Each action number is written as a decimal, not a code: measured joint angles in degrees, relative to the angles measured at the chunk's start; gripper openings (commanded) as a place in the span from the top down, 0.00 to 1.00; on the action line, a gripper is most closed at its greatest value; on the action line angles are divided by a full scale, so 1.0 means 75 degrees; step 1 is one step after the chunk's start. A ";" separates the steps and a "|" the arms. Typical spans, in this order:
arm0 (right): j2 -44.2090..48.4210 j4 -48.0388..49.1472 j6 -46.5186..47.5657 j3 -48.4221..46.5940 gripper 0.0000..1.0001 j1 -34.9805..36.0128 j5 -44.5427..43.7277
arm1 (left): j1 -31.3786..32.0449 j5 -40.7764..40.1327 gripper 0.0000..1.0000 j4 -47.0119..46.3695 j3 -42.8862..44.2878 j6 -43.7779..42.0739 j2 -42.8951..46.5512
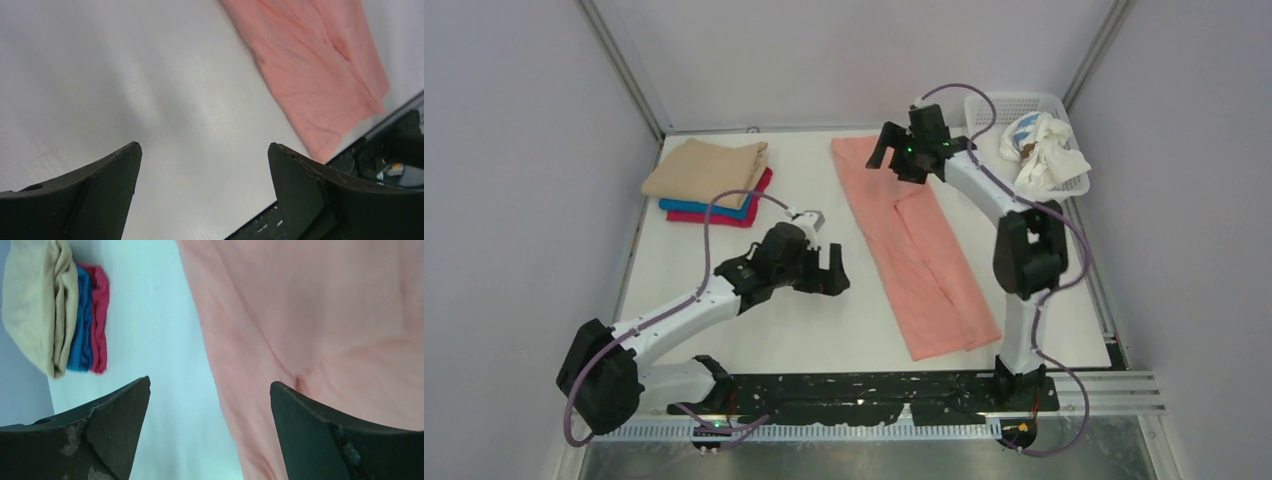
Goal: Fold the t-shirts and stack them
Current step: Rotate the tshirt 90 degrees
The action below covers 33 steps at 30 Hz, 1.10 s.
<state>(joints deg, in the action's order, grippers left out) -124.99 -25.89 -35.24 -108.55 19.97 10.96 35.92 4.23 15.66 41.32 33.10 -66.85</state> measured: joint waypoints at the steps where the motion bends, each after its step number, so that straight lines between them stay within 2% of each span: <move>1: 0.0717 0.0064 0.0140 0.0711 0.05 0.0023 -0.0154 | 0.0425 0.0061 0.00 0.0003 0.0085 -0.0108 -0.0064; 6: 0.5170 0.0207 0.0551 0.4363 0.05 -0.0347 -0.1087 | 0.2567 0.0070 0.01 -0.0009 0.0994 -0.0460 -0.0831; 10: 0.7408 0.0172 0.0560 0.6668 0.05 -0.1728 -0.1577 | 0.4013 -0.0181 0.01 0.0023 0.2133 -0.0516 -0.2025; 12: 0.7956 -0.0015 0.0548 0.7563 0.05 -0.2285 -0.1795 | 0.4505 -0.0466 0.02 0.0137 0.2640 -0.0519 -0.2611; 16: 0.9130 -0.0629 0.0545 0.8859 0.05 -0.2707 -0.1985 | 0.5307 -0.1294 0.08 0.0819 0.3911 -0.0475 -0.3937; 18: 0.9535 -0.0804 0.0557 0.8990 0.05 -0.2865 -0.2005 | 0.5534 -0.1612 0.14 0.1093 0.4357 -0.0440 -0.4418; 20: 0.9809 -0.0796 0.0592 0.8993 0.05 -0.3016 -0.2017 | 0.5706 -0.1851 0.26 0.1309 0.4607 -0.0440 -0.4794; 21: 0.9876 -0.0781 0.0615 0.8993 0.05 -0.3072 -0.2020 | 0.5761 -0.1929 0.29 0.1387 0.4651 -0.0452 -0.4925; 33: 0.9952 -0.0737 0.0527 0.9506 0.05 -0.3532 -0.1961 | 0.6152 -0.2305 0.37 0.1833 0.4963 -0.1472 -0.5942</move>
<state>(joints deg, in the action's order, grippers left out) -50.35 -31.42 -31.29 -37.26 -6.52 -3.75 82.06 -13.06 29.41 78.54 22.06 -111.42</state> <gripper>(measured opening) 0.951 0.651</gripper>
